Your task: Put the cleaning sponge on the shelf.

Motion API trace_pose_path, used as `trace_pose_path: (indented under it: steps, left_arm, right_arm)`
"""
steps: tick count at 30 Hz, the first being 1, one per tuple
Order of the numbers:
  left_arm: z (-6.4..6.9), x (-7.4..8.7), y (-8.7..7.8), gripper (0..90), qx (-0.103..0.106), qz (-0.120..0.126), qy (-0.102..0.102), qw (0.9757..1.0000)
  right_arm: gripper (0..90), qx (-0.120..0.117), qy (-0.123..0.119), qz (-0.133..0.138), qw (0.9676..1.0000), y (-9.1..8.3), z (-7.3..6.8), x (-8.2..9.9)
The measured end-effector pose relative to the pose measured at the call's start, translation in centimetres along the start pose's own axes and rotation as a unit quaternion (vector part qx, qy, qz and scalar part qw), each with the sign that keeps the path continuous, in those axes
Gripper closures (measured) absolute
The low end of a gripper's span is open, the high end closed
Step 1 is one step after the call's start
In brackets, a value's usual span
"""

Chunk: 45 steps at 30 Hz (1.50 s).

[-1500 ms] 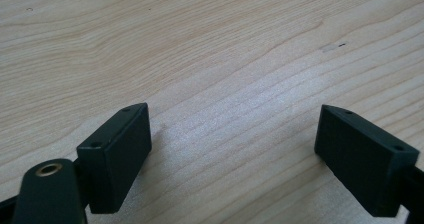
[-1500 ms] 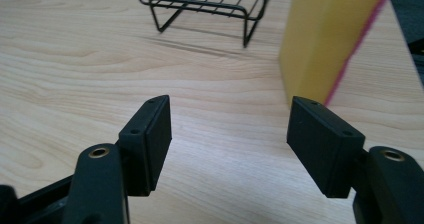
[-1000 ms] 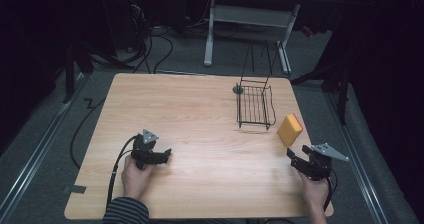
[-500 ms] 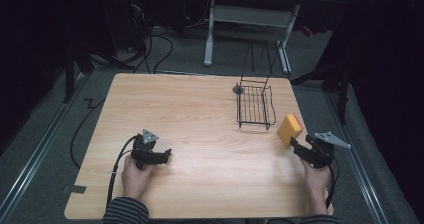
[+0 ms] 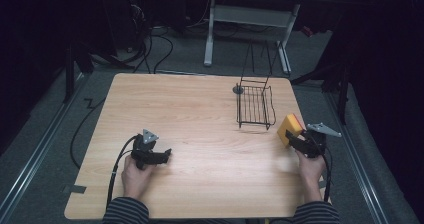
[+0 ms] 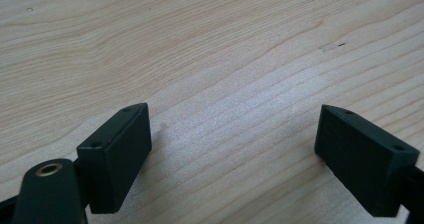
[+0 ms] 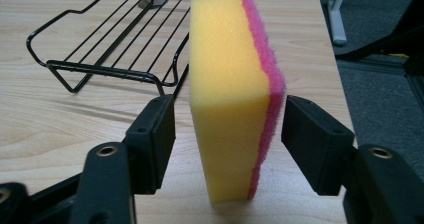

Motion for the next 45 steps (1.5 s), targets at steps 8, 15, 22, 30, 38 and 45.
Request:
trace_pose_path:
  steps: [8,15,22,30,38,45]
  left_arm:
    - [0.0,0.0,0.0,15.6,0.000,0.000,0.000,1.0000]
    - [0.0,0.0,0.0,15.6,0.000,0.000,0.000,1.0000]
    - [0.0,0.0,0.0,15.6,0.000,-0.001,0.000,1.0000]
    - [0.0,0.0,0.0,15.6,-0.001,0.000,-0.001,1.0000]
    - [0.0,0.0,0.0,15.6,-0.001,-0.001,-0.001,1.0000]
    - [0.0,0.0,0.0,15.6,-0.001,0.000,-0.001,1.0000]
  right_arm:
    - [49.9,-0.002,0.005,-0.008,0.9999,0.7,0.1,0.4]
    - [59.6,-0.010,-0.003,-0.006,0.9999,0.5,-0.3,0.3]
    - [60.6,-0.026,-0.005,0.004,0.9996,0.1,-0.5,0.0]
    - [60.6,-0.038,-0.014,0.014,0.9991,-0.9,-1.1,-0.2]
    - [60.6,-0.056,-0.017,0.025,0.9980,-2.0,-1.6,-0.9]
    - [60.6,-0.058,-0.016,0.032,0.9977,-3.0,-1.4,-1.3]
Point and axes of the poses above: each handheld gripper's, and its own axes: y roughly forward along the jaws, x roughly out of its underside, z roughly to its right, the point moved 8 cm from there along y, roughly forward along the jaws, and after that the axes turned 5 degrees about z, right-handed, at the moved point
